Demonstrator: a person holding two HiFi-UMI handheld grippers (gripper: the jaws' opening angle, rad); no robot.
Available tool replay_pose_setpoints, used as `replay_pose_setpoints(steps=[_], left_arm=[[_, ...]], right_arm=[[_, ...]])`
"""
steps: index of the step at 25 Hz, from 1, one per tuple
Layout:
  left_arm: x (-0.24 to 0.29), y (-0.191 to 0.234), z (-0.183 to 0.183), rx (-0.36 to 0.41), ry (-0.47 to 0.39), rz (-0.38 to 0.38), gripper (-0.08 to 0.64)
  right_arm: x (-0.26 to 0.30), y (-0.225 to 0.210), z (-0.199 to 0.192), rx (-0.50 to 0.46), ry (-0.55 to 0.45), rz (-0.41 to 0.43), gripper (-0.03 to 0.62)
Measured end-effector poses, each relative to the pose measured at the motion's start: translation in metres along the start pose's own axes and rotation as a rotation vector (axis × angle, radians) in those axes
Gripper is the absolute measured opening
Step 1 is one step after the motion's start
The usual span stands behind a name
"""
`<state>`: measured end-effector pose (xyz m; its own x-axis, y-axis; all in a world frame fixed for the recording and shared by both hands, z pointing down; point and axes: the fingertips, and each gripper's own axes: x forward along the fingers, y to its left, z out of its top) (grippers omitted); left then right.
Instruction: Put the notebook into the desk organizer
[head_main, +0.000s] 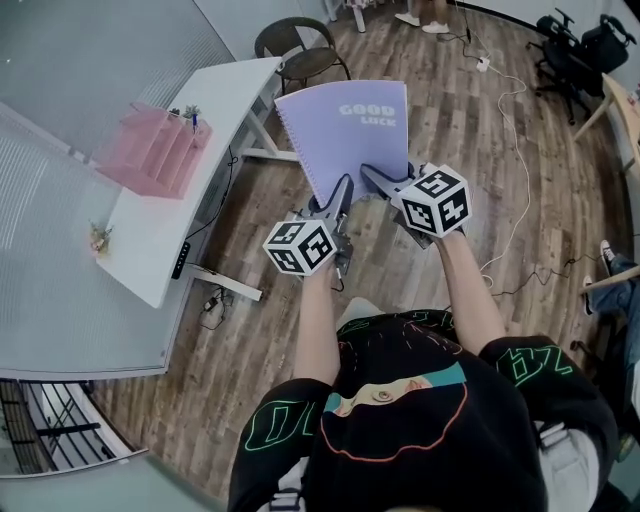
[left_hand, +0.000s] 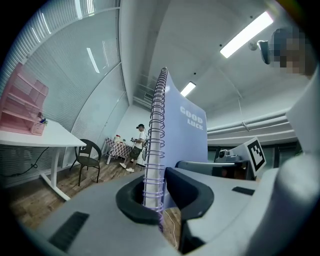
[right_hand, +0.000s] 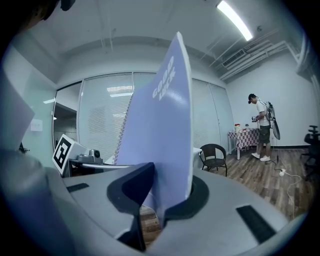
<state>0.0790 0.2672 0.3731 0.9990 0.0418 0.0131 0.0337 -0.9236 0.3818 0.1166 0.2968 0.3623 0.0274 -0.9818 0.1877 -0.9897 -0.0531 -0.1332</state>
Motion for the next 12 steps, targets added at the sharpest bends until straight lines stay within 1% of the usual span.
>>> replay_pose_setpoints(steps=[6, 12], left_arm=[[0.009, 0.006, 0.008, 0.018, -0.007, -0.004, 0.043], [0.018, 0.047, 0.01, 0.013, 0.013, 0.003, 0.043]], right_arm=[[0.008, -0.009, 0.007, 0.002, -0.015, 0.01, 0.074], [0.048, -0.019, 0.002, 0.016, -0.007, 0.015, 0.074]])
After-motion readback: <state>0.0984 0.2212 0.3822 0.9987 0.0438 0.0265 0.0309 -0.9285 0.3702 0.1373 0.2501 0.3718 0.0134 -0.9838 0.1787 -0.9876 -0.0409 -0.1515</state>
